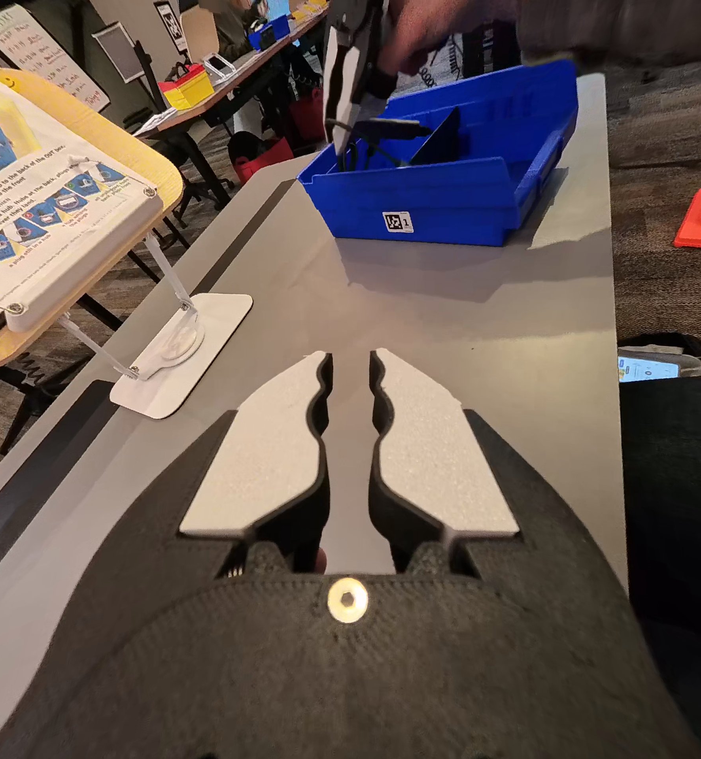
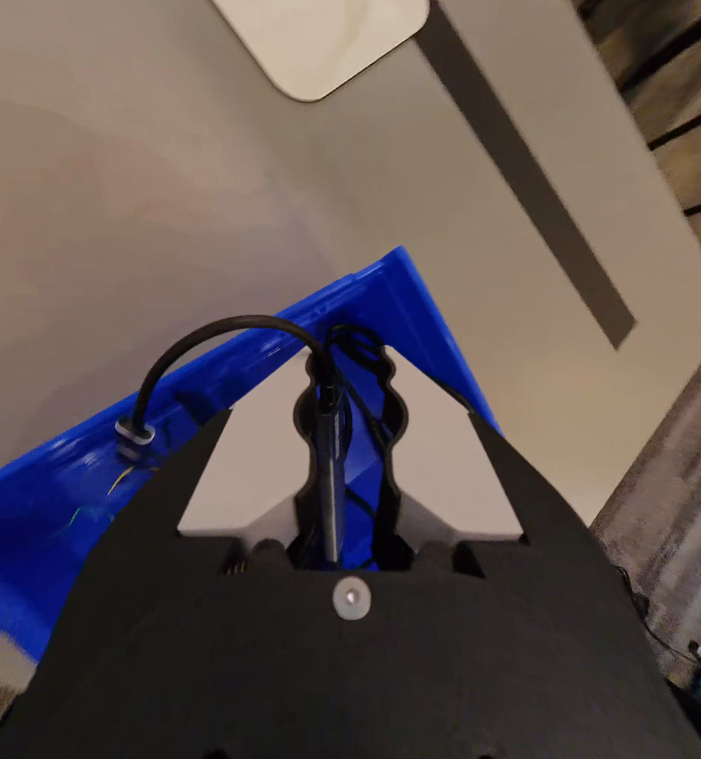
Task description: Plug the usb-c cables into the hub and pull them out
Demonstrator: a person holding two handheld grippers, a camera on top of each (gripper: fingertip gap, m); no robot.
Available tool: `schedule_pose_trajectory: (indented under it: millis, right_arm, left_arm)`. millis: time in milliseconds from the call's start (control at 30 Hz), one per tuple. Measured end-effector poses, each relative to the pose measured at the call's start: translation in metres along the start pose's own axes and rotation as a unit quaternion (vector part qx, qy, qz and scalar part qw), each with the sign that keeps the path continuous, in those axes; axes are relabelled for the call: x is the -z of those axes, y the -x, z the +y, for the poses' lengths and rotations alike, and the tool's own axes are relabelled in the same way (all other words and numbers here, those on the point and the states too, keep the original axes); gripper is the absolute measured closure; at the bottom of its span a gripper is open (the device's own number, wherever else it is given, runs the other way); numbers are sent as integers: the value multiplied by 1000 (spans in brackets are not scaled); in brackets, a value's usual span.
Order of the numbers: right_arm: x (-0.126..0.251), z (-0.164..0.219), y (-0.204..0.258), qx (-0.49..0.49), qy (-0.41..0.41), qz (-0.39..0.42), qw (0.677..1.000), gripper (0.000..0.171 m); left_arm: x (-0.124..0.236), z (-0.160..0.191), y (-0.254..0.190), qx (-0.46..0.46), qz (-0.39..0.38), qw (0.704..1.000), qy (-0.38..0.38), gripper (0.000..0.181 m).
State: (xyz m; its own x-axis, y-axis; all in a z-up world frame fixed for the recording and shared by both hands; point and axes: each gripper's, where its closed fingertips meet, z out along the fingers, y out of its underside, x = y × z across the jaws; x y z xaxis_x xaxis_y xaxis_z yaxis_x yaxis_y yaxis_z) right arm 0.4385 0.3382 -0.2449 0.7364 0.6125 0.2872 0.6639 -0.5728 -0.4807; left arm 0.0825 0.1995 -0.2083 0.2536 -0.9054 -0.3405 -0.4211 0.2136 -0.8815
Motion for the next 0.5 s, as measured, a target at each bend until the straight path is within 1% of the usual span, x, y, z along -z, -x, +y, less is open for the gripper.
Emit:
schedule_pose_trajectory:
  millis: [33, 67, 100, 233, 267, 400, 500]
  right_arm:
    - [3, 2, 2, 12, 12, -10, 1000, 140]
    - [6, 3, 3, 33, 18, -12, 999, 137]
    - [10, 1, 8, 58, 16, -22, 998, 139]
    - [21, -7, 28, 125, 20, -68, 990, 135]
    - [24, -10, 32, 140, 19, -78, 987, 135]
    - [36, -17, 63, 186, 26, -166, 968, 139]
    - [33, -17, 79, 225, 47, -207, 951, 140]
  left_arm:
    - [0, 0, 0, 0, 0, 1000, 0, 165]
    - [0, 0, 0, 0, 0, 1000, 0, 165]
    - [0, 0, -1, 0, 1, 1000, 0, 165]
    - [-2, 1, -3, -2, 5, 1000, 2, 165]
    - [-2, 1, -3, -3, 5, 1000, 3, 165]
    - [-1, 0, -2, -4, 3, 1000, 2, 165]
    - [-1, 0, -1, -3, 4, 1000, 2, 165]
